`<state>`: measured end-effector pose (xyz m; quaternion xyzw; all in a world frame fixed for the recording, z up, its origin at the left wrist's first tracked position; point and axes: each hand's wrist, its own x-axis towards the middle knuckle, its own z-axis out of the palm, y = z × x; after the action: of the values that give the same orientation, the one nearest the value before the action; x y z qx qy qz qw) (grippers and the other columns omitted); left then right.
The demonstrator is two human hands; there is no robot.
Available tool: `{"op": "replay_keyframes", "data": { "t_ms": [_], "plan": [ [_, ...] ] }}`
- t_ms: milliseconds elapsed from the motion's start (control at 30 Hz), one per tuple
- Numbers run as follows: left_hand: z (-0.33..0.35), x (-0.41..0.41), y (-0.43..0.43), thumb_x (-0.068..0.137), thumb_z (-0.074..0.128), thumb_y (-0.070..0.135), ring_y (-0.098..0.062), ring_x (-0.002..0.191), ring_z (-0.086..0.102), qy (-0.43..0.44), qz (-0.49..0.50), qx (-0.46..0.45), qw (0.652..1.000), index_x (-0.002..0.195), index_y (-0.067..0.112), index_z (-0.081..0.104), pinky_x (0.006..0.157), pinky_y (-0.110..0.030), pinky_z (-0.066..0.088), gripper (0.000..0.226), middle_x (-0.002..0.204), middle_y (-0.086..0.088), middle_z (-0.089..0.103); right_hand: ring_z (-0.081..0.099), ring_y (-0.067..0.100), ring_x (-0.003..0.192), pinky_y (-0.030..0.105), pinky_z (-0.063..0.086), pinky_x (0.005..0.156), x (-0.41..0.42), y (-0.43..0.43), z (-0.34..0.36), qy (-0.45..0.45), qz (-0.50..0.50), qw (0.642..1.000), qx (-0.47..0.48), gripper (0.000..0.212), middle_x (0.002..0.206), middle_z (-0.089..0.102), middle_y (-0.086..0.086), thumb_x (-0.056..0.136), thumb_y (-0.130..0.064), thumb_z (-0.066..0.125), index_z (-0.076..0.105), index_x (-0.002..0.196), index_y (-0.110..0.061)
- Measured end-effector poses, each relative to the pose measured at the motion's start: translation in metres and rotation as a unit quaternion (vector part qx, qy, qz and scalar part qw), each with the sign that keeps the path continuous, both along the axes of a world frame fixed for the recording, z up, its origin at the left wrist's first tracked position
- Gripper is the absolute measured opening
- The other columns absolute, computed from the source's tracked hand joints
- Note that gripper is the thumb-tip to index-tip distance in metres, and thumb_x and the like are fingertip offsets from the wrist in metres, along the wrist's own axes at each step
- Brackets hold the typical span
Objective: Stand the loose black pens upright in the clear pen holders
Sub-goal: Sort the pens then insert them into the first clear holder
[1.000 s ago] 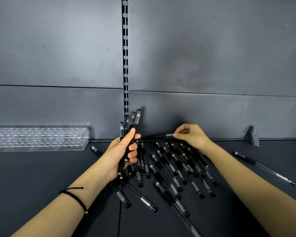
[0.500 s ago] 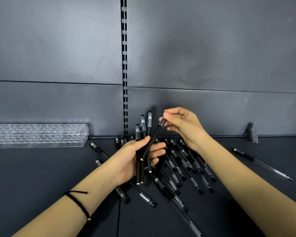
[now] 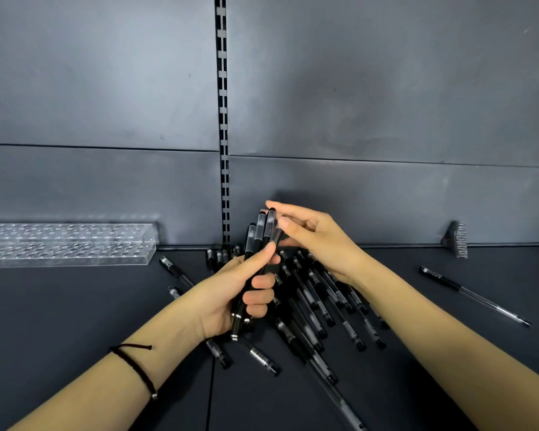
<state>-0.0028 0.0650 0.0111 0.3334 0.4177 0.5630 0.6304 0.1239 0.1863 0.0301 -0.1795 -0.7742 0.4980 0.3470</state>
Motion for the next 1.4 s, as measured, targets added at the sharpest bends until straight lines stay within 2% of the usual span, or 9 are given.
{"op": "replay_keyframes", "data": {
  "t_ms": [267,400,500,767,833,900,1067,1300,1400],
  "plan": [
    [-0.002,-0.001,-0.001,0.078,0.066,0.023,-0.009,0.042,0.043,0.014,0.009,0.016,1.000,0.095,0.010,0.058,0.038,-0.021,0.040,0.023,0.060,0.001,0.049,0.046,-0.009,0.125,0.016,0.046,0.097,0.001,-0.009,0.000,-0.063,0.019,0.996,0.055,0.032,0.136,0.054,-0.019,0.101,-0.021,0.049,0.058,0.131,-0.028],
    [-0.002,-0.007,0.002,0.081,0.063,0.028,-0.004,0.037,0.031,-0.028,0.045,0.034,0.998,0.095,0.011,0.059,0.035,-0.018,0.031,0.022,0.055,0.006,0.037,0.063,0.006,0.110,0.028,0.055,0.090,0.011,-0.007,0.011,-0.073,0.002,0.996,0.052,0.030,0.132,0.058,-0.011,0.101,-0.024,0.047,0.057,0.128,-0.030],
    [-0.001,-0.011,0.004,0.080,0.062,0.030,-0.004,0.036,0.030,-0.041,0.086,0.055,0.994,0.093,0.014,0.060,0.035,-0.017,0.029,0.021,0.054,0.008,0.035,0.067,0.010,0.099,0.028,0.055,0.081,0.032,0.007,0.017,-0.094,-0.053,0.994,0.030,0.020,0.118,0.067,-0.002,0.099,-0.021,0.052,0.065,0.114,-0.022],
    [-0.004,-0.004,0.005,0.082,0.063,0.017,-0.008,0.057,0.052,-0.055,0.091,0.083,0.991,0.107,0.007,0.066,0.044,-0.017,0.041,0.027,0.072,0.001,0.055,0.062,0.017,0.069,0.019,0.046,0.054,0.092,0.055,-0.014,-0.287,-0.206,0.933,0.064,0.006,0.084,0.073,0.010,0.087,-0.024,0.069,0.073,0.087,-0.020],
    [-0.004,0.000,0.004,0.084,0.062,0.019,-0.011,0.060,0.057,-0.040,0.097,0.077,0.991,0.107,0.010,0.067,0.046,-0.019,0.046,0.025,0.073,-0.002,0.059,0.067,0.021,0.072,0.014,0.048,0.058,0.097,0.061,-0.019,-0.315,-0.235,0.915,0.096,0.005,0.079,0.074,0.003,0.083,-0.025,0.072,0.074,0.081,-0.021],
    [-0.004,0.004,0.003,0.083,0.063,0.024,-0.012,0.054,0.054,-0.013,0.118,0.063,0.991,0.106,0.018,0.067,0.047,-0.021,0.047,0.024,0.068,-0.001,0.057,0.069,0.020,0.074,0.023,0.054,0.070,0.101,0.067,-0.023,-0.339,-0.257,0.898,0.111,0.009,0.075,0.073,-0.003,0.080,-0.032,0.075,0.074,0.077,-0.023],
    [0.000,0.025,0.015,0.082,0.062,0.030,-0.006,0.039,0.032,-0.023,0.119,0.043,0.992,0.106,0.019,0.062,0.036,-0.017,0.029,0.026,0.055,0.004,0.039,0.065,0.015,0.082,0.037,0.056,0.081,0.097,0.071,-0.031,-0.409,-0.258,0.869,0.108,0.030,0.081,0.069,-0.005,0.074,-0.052,0.076,0.069,0.075,-0.024],
    [0.000,0.070,0.046,0.088,0.061,0.030,-0.007,0.042,0.037,-0.064,0.109,0.033,0.991,0.097,0.012,0.062,0.037,-0.018,0.031,0.021,0.058,0.002,0.045,0.067,0.015,0.087,0.036,0.056,0.086,0.095,0.071,-0.032,-0.346,-0.268,0.899,0.017,0.014,0.082,0.072,-0.003,0.073,-0.028,0.082,0.071,0.064,-0.024],
    [-0.009,0.071,0.051,0.088,0.061,0.026,-0.009,0.049,0.046,-0.063,0.127,0.024,0.990,0.094,0.009,0.062,0.039,-0.018,0.036,0.018,0.066,0.000,0.054,0.068,0.018,0.090,0.026,0.054,0.076,0.097,0.065,-0.026,-0.225,-0.278,0.933,-0.041,0.011,0.081,0.071,-0.005,0.076,-0.022,0.080,0.073,0.067,-0.022]
  ]
}}
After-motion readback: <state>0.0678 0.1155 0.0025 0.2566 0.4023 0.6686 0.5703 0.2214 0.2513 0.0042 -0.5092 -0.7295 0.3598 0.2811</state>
